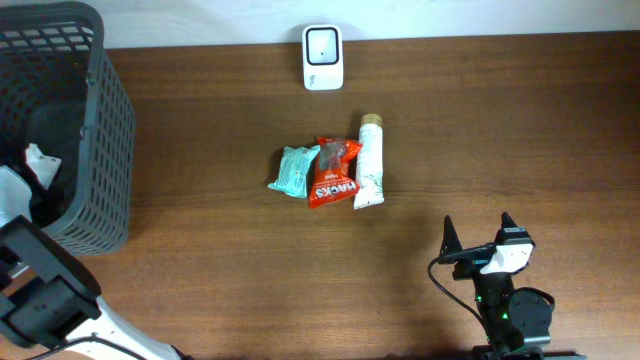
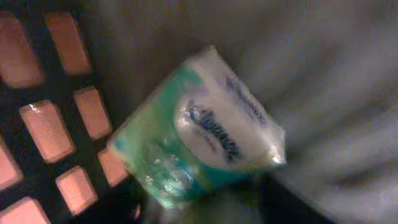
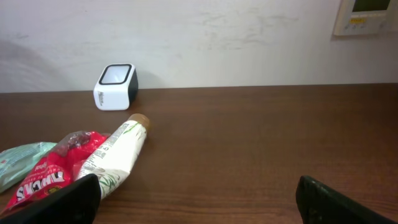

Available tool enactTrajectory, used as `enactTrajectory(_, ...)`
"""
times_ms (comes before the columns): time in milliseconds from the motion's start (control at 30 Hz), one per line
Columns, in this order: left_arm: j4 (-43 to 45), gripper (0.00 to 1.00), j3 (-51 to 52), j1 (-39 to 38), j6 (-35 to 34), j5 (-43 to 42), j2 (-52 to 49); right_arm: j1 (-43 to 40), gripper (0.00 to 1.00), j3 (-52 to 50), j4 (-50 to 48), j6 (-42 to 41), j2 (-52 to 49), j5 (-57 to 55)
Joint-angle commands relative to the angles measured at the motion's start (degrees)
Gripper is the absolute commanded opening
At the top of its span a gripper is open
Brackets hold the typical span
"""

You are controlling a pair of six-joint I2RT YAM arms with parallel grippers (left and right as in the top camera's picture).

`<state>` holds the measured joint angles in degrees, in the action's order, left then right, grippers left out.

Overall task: Scan the item barcode
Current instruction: 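Reach the left gripper into the basket and grasp the Kleenex tissue pack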

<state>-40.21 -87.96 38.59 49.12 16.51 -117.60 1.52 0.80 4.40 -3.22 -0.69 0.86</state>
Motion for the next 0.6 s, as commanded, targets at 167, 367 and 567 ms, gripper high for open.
enactTrajectory(167,-0.8,0.00,1.6,-0.7,-11.1,-5.8,-0.5,-0.3,0.98,-0.5,0.1,-0.2,0.3,-0.5)
enactTrajectory(367,2.1,0.00,0.5,-4.6,-16.7,-6.9,4.8,-0.3,0.99,-0.5,0.1,-0.2,0.3,-0.5)
enactTrajectory(567,4.0,0.00,-4.8,-5.3,-24.5,-17.2,11.5,-0.3,0.99,-0.5,0.1,-0.2,0.3,-0.5)
